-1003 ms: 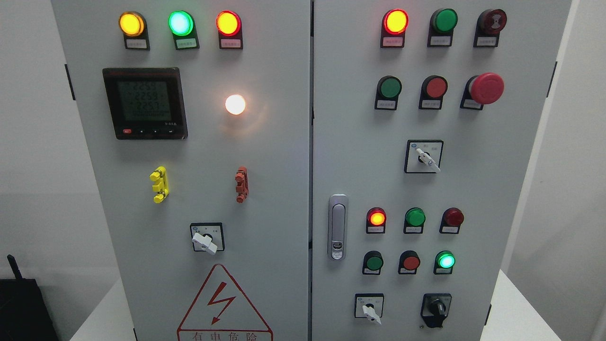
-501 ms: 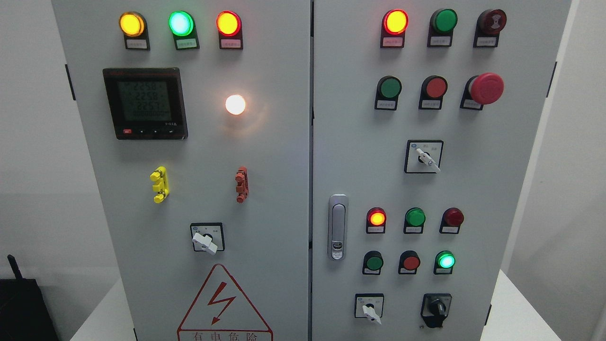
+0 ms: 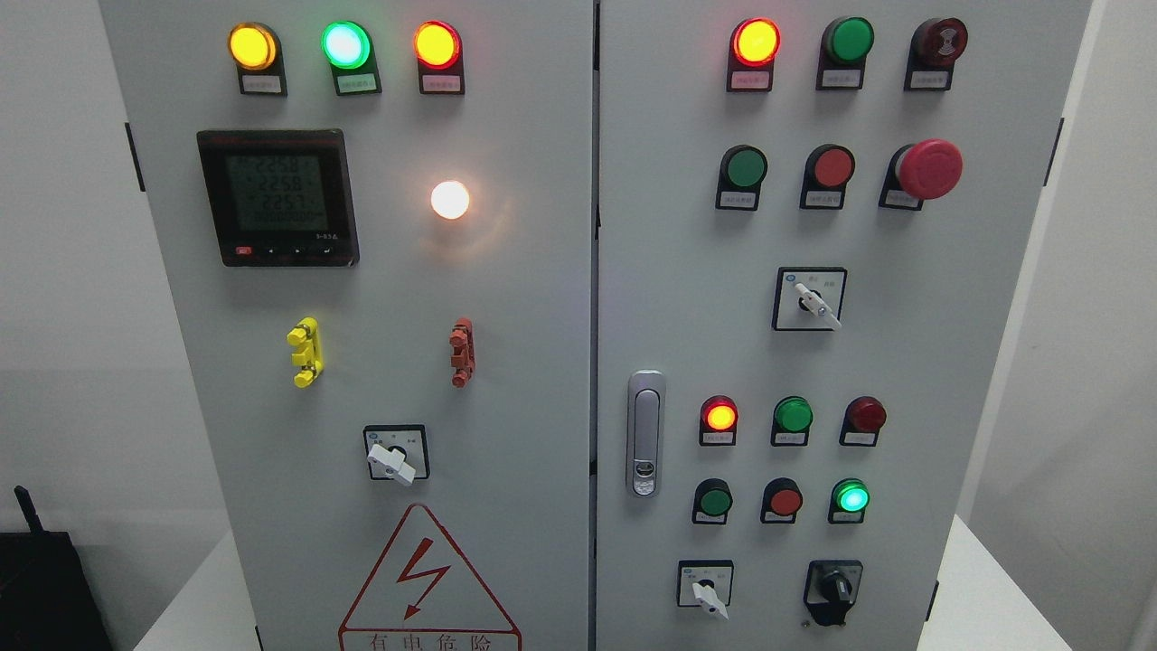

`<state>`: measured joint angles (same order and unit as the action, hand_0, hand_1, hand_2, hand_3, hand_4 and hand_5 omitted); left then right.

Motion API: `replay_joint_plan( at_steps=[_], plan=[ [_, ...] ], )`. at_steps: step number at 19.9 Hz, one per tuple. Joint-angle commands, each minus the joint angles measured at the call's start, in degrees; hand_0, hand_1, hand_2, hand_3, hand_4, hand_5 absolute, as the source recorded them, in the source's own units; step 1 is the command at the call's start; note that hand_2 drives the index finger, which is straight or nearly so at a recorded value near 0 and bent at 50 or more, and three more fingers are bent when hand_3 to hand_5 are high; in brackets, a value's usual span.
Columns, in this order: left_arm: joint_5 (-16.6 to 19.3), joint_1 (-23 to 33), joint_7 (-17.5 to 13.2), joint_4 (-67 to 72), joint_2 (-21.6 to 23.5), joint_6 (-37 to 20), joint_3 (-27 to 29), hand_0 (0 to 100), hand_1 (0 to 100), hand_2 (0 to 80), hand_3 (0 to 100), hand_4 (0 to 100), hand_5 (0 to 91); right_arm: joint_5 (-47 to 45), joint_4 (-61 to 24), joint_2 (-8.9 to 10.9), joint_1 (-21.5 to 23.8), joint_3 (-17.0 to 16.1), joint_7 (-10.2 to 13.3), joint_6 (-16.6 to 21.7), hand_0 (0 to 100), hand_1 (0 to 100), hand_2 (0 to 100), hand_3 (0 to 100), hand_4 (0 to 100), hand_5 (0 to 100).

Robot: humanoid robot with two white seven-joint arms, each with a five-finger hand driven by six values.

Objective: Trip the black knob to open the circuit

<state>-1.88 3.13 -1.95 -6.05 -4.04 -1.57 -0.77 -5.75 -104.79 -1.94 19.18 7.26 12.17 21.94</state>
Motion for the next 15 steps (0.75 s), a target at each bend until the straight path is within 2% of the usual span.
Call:
replay_joint_plan(
  at_steps=[1, 15],
  plan=[
    [-0.1, -0.1, 0.0, 0.0, -0.1, -0.1, 0.1, 12, 39, 0.0, 0, 0, 0.0, -0.1, -1.6, -0.16, -0.1, 0.1, -0.5, 0.9, 0, 10, 0, 6, 1, 0],
    [-0.1, -0.1, 0.0, 0.0, -0.1, -0.1, 0.1, 12, 39, 0.0, 0, 0, 0.0, -0.1, -1.5, -0.25, -0.3, 1.1, -1.4, 0.9, 0, 10, 0, 6, 0, 0]
  ],
)
